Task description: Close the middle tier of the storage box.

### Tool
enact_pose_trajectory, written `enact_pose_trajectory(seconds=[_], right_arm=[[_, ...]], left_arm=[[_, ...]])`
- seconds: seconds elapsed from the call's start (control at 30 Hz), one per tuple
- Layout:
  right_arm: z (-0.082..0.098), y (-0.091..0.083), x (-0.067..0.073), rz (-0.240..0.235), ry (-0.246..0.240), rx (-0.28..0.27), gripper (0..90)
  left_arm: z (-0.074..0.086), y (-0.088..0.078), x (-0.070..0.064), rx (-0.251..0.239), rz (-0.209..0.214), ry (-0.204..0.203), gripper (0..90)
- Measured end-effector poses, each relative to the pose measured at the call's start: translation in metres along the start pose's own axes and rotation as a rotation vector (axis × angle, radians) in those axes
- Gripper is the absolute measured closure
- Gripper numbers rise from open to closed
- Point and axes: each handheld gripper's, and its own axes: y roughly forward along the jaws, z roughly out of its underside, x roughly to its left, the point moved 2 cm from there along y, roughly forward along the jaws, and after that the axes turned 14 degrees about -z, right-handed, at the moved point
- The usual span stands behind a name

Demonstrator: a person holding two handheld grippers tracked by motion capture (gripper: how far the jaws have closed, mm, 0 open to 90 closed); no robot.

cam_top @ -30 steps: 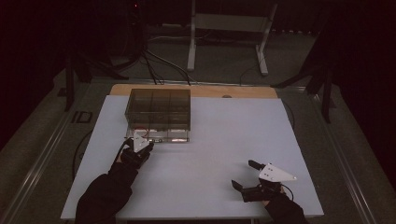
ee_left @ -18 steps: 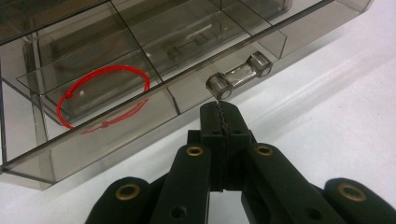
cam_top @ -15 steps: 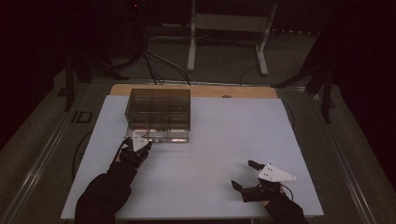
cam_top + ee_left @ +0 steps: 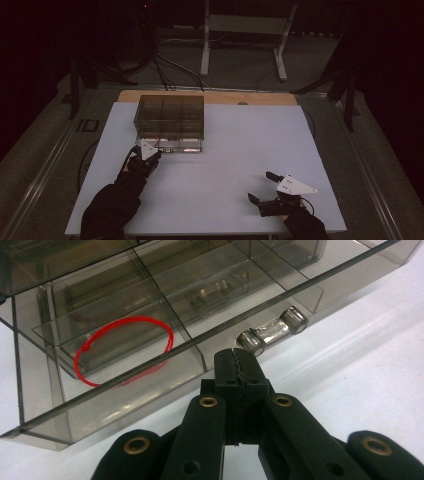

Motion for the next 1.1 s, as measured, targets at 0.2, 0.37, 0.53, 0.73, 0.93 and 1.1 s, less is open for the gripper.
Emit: enact_pose_trajectory(seconds=[0.2,0.37,0.53,0.73,0.93,1.1], right_arm=[[0.0001,0.0,-0.0002,0.0,-0.002,0.001,1.3],[-0.0001,-0.0001,0.0001,0.0,-0.002,0.0,1.3],[-0.0004,0.0,0.0003,0.0,-0.003,-0.003,1.3],[-0.0002,-0.0002,0.0003,0.0,-0.003,-0.002,1.3],[0.0,-0.0002,0.0001,0.0,-0.002,-0.001,1.3],[-0.0005,-0.0006,0.0002,0.0,-0.004,-0.006,1.3]], left_arm=[[-0.0001,0.0019,0.0001,0.003,-0.003,0.002,90.0],[0.0005,0.0028,0.0002,0.004,-0.003,-0.003,90.0],[0.0006,0.0037,-0.0005,0.004,-0.011,-0.001,90.0],[-0.0016,0.0049,0.0001,0.002,-0.013,-0.003,90.0],[-0.0014,0.006,0.0006,0.003,-0.013,-0.005,90.0],[-0.0014,0.0064,0.001,0.001,-0.012,-0.007,90.0]])
